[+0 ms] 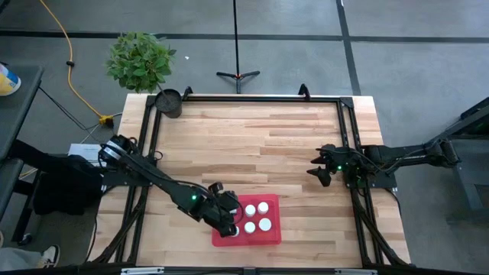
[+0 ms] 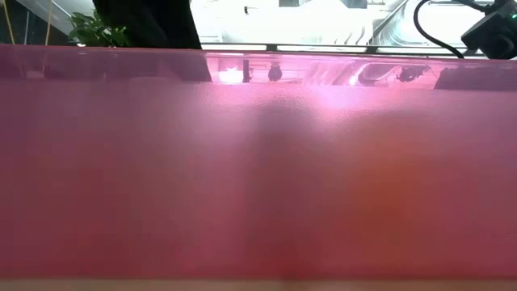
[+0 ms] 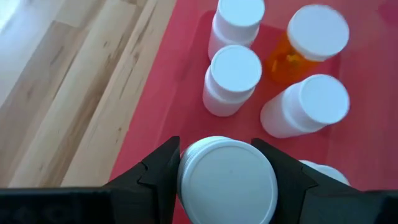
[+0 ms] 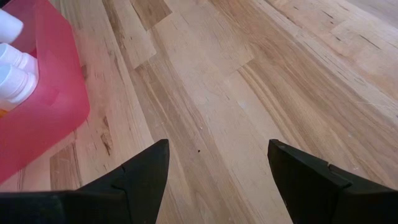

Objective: Pick and place pill bottles into a basket
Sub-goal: Put the white pill bottle into the pink bin

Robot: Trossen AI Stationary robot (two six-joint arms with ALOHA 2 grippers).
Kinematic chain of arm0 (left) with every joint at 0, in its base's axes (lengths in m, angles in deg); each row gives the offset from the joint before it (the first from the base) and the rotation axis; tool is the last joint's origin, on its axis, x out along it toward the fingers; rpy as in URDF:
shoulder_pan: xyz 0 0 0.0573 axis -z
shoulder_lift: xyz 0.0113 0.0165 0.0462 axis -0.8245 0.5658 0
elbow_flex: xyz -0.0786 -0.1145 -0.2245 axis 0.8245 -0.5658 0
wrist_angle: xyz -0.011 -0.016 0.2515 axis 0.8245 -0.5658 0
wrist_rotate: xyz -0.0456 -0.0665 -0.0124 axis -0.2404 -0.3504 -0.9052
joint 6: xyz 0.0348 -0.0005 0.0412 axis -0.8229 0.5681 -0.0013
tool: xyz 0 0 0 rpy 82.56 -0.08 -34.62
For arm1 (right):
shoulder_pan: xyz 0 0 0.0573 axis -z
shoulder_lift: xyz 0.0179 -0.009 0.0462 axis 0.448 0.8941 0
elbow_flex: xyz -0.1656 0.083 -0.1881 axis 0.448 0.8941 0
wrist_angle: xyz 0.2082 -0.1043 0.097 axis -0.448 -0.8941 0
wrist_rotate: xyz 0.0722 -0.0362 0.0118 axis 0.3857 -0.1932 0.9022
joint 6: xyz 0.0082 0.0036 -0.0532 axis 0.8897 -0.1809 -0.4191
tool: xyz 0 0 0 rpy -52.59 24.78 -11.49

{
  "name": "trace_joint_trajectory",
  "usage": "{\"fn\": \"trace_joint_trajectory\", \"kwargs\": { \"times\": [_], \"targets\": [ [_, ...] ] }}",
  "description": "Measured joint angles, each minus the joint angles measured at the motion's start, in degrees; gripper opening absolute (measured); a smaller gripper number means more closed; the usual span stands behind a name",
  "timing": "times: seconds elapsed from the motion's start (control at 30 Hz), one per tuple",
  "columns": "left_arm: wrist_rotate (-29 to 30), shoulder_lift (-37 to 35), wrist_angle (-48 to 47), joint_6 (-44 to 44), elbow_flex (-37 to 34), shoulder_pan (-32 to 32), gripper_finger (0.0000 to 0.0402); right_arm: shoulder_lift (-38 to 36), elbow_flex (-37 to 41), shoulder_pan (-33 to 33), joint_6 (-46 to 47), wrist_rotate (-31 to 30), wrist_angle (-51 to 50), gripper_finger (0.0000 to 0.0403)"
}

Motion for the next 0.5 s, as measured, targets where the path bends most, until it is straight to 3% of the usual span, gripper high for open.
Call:
{"fn": "trace_joint_trajectory", "kwargs": {
  "times": [0.5],
  "targets": [
    [-0.11, 3.34, 0.68, 1.41, 0.00, -0.02, 0.0208, 0.00, 0.02, 0.00, 0.00, 0.15, 0.02, 0.0264]
  ]
}}
